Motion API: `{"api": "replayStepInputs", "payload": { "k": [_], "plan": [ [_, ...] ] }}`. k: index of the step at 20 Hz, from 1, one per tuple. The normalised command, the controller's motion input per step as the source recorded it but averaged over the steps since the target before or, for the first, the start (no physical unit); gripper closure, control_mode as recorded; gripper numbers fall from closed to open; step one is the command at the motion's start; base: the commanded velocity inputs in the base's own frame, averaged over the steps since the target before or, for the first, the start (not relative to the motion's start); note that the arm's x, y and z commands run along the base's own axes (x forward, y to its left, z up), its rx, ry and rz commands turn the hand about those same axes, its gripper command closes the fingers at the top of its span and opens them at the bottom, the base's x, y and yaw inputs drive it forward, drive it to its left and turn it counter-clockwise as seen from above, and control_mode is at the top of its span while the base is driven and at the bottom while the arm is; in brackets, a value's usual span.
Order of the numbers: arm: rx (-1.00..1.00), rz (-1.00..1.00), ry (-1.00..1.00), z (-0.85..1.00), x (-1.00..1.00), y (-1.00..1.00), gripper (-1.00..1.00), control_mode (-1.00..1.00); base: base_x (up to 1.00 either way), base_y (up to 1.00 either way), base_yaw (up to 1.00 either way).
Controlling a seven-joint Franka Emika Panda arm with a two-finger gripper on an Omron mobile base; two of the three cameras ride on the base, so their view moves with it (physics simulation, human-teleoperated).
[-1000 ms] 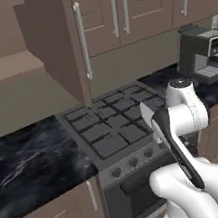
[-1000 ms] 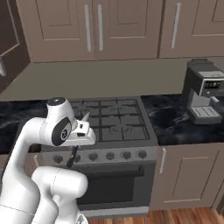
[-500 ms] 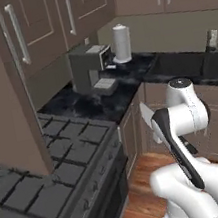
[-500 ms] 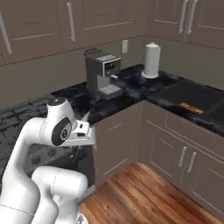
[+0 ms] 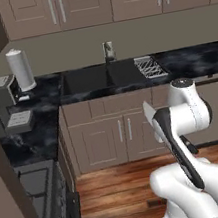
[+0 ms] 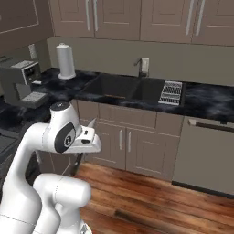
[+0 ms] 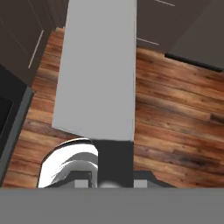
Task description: Move the cutting board and knife to the sink. Then move spray from the cabinet to the counter.
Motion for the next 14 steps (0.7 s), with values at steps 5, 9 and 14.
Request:
{"api": "replayStepInputs", "payload": {
  "k": [5, 9, 14],
  "plan": [
    [0.0, 0.0, 0.0, 0.0, 0.0, 0.0, 1.0, 1.0, 0.48, 0.1, -0.22],
    [0.0, 0.0, 0.0, 0.0, 0.0, 0.0, 1.0, 1.0, 0.57, 0.19, 0.03],
    [0.0, 0.0, 0.0, 0.0, 0.0, 0.0, 1.0, 1.0, 0.66, 0.03, 0.18]
  ]
}}
